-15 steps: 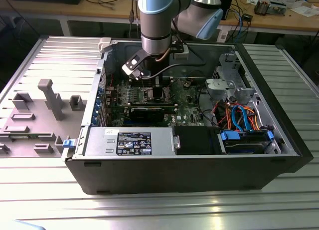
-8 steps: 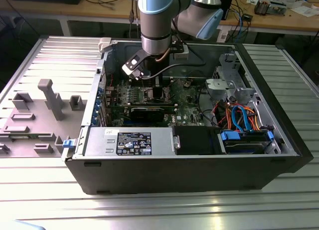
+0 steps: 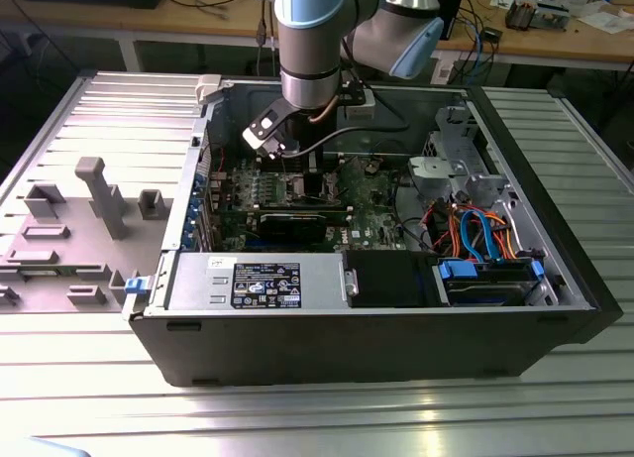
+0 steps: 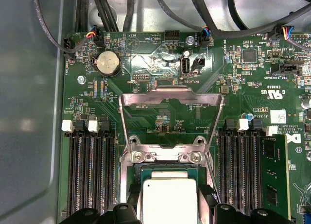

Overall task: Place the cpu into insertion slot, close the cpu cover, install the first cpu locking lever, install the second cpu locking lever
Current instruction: 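Place the cpu into insertion slot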

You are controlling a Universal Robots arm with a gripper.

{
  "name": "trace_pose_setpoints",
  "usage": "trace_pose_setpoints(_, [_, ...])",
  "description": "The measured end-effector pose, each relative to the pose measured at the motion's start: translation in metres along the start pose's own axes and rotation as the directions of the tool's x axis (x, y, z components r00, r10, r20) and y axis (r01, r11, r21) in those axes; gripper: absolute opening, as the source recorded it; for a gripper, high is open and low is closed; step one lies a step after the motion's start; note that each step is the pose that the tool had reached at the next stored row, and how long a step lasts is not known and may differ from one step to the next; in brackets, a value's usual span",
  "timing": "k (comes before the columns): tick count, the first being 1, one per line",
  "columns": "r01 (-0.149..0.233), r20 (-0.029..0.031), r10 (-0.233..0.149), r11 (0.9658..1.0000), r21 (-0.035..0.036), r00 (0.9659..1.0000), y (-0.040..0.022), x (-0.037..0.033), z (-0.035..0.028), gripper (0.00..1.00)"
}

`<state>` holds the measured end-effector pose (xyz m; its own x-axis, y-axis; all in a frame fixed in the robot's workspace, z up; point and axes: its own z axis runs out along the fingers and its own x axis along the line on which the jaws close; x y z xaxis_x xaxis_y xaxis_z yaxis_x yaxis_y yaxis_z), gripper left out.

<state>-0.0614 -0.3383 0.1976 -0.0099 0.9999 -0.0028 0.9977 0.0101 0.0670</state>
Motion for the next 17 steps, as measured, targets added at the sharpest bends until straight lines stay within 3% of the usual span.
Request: trace_pose_setpoints(17, [-0.003,-0.0003,0.003,1.0000,-0.0003,1.0000,0.0001,0.0001,0.0000,0.55])
